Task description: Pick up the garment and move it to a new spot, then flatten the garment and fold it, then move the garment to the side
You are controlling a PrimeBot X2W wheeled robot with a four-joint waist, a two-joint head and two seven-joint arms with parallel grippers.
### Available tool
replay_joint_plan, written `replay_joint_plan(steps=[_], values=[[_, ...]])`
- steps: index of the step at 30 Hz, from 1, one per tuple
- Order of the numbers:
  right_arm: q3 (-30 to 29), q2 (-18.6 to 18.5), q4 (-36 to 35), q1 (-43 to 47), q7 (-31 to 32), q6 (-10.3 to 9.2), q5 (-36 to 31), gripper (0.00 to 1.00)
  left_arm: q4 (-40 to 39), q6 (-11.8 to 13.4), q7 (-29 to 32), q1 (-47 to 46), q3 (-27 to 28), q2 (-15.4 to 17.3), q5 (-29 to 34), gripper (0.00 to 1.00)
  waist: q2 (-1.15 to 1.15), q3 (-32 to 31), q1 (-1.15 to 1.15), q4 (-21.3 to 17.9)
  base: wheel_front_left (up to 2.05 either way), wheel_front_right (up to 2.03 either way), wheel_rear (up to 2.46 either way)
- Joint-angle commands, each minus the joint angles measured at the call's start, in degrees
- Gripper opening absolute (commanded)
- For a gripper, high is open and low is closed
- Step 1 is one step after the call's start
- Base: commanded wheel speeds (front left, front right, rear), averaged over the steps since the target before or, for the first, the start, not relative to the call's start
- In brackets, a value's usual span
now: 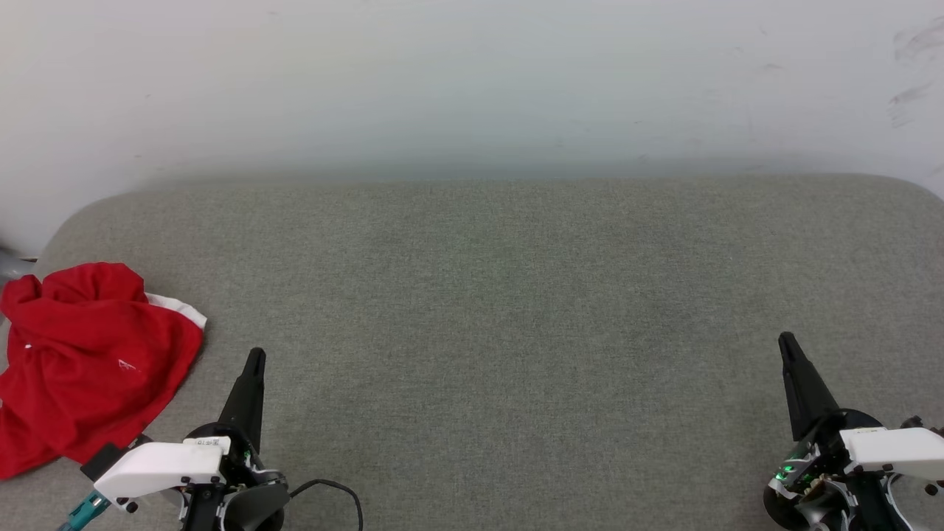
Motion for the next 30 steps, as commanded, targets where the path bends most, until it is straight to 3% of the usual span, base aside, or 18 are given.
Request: replay_joint_plan(steps=[1, 30], values=[[-0.11, 0.17, 0.10, -0.73, 0.37, 0.17, -0.25, 0.00, 0.06, -0.02, 0.10, -0.54, 0.25, -0.16, 0.11, 0.00, 0.00, 0.00, 0.00, 0.00, 0.00, 0.00, 0.00], [-0.58, 0.49, 0.12, -0.79, 0.64, 0.17, -0.67, 0.00, 0.11, -0.02, 0.70, -0.56, 0.89, -0.59, 0.67, 0.00, 0.00, 0.00, 0.00, 0.00, 0.00, 0.00, 0.00]])
